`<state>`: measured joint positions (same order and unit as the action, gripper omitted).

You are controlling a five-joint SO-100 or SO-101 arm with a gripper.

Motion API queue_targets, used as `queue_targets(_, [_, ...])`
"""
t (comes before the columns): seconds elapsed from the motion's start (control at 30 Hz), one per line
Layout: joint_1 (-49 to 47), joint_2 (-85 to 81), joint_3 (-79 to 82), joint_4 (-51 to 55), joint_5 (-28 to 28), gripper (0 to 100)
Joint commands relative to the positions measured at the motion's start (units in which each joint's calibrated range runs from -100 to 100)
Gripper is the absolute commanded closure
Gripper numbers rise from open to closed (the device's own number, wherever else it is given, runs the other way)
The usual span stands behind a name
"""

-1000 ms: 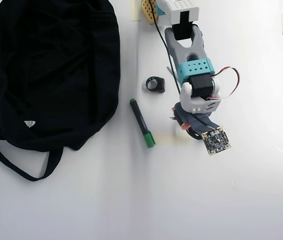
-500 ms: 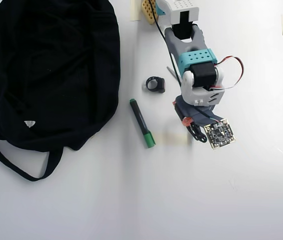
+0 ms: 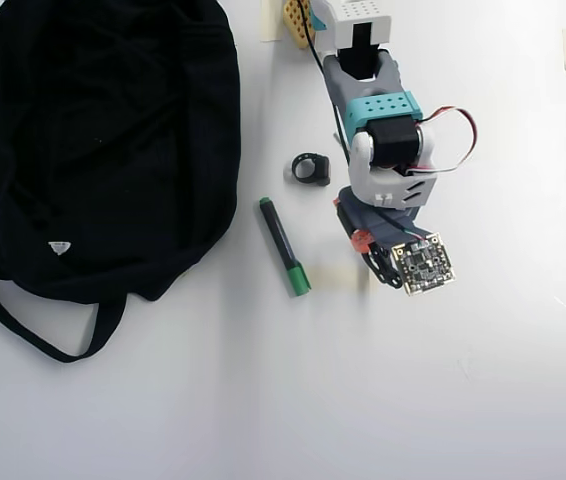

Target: Put the cable into the black bag

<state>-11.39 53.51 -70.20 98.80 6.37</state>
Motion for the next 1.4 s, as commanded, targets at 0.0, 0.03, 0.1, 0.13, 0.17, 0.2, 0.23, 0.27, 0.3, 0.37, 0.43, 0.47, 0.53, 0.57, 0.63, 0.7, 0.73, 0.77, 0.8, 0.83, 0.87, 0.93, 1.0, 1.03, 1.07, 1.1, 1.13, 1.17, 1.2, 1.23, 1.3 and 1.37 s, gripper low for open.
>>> queue_targets(0.0, [0.5, -7.1, -1.8, 0.7, 0.0, 98])
queue_targets(0.03, [0.6, -7.5, -1.8, 0.8, 0.0, 98])
queue_targets(0.1, [1.0, -8.1, -1.5, 0.9, 0.0, 98])
queue_targets(0.13, [1.1, -8.6, -0.6, 0.9, 0.0, 98])
queue_targets(0.17, [1.1, -9.4, 0.7, 0.9, 0.0, 98])
queue_targets(0.2, [1.5, -10.4, 2.3, 0.9, 0.0, 98])
queue_targets(0.23, [1.7, -11.7, 4.5, 0.9, 0.0, 98])
queue_targets(0.27, [1.8, -13.1, 6.7, 0.9, 0.0, 98])
queue_targets(0.3, [1.9, -14.8, 9.0, 0.9, 0.0, 98])
queue_targets(0.37, [2.2, -18.2, 13.4, 0.9, 0.0, 98])
queue_targets(0.43, [2.4, -21.6, 17.8, 0.9, -0.2, 98])
queue_targets(0.47, [2.6, -23.2, 19.6, 0.9, -0.4, 98])
queue_targets(0.53, [2.9, -26.1, 23.3, 0.9, -0.6, 98])
queue_targets(0.57, [2.9, -27.6, 24.8, 0.9, -0.8, 98])
queue_targets(0.63, [3.6, -30.3, 27.4, 0.9, -1.5, 98])
queue_targets(0.7, [4.3, -33.0, 30.3, 0.9, -1.9, 98])
queue_targets(0.73, [4.7, -34.4, 31.6, 0.9, -2.0, 98])
queue_targets(0.77, [5.0, -36.0, 33.0, 0.9, -2.0, 98])
queue_targets(0.8, [5.5, -37.6, 34.4, 0.9, -2.0, 98])
queue_targets(0.83, [6.1, -39.2, 35.8, 0.9, -2.0, 98])
queue_targets(0.87, [6.7, -40.8, 37.1, 0.9, -2.0, 98])
queue_targets(0.93, [7.9, -44.0, 39.5, 0.9, -2.8, 98])
queue_targets(1.0, [9.0, -47.1, 42.0, 0.9, -2.9, 98])
queue_targets(1.03, [9.7, -48.5, 43.4, 0.9, -3.0, 98])
queue_targets(1.07, [10.4, -49.9, 44.7, 0.9, -3.2, 98])
queue_targets(1.1, [11.2, -51.3, 46.0, 0.9, -3.4, 98])
queue_targets(1.13, [11.9, -52.6, 47.5, 0.9, -3.5, 98])
queue_targets(1.17, [12.7, -53.9, 48.8, 0.9, -3.8, 98])
queue_targets(1.2, [13.6, -55.1, 50.1, 0.9, -4.0, 98])
queue_targets(1.23, [14.5, -56.3, 51.2, 0.9, -4.0, 98])
queue_targets(1.3, [16.3, -58.5, 53.0, 0.9, -4.0, 98])
queue_targets(1.37, [18.4, -60.1, 53.9, 0.9, -4.0, 98])
